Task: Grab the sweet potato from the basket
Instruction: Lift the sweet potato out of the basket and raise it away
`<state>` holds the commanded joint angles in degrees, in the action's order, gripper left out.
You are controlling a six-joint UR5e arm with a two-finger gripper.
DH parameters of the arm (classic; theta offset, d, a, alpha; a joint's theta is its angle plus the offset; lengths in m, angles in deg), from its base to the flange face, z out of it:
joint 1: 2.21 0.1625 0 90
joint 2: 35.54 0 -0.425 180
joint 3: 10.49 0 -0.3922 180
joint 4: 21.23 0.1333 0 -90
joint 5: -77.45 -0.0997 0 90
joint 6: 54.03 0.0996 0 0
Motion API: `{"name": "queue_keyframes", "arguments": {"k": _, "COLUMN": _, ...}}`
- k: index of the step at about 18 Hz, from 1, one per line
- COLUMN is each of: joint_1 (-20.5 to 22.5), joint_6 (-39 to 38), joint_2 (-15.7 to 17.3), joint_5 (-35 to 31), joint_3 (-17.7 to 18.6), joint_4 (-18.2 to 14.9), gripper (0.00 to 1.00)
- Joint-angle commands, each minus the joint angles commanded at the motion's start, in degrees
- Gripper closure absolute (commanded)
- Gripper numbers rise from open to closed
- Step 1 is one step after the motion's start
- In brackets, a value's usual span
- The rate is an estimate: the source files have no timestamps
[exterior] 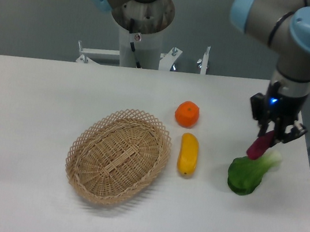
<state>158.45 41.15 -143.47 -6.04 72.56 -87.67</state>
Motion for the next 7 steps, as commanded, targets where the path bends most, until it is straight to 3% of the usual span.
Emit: {"name": "queue_keyframes", "arguments": {"k": 7, "joint_1": 0.27, "joint_6": 0.00, "joint_2": 0.09, "joint_5": 0.17, "joint_3": 0.35, "joint_4": -0.18, "gripper": 0.85}}
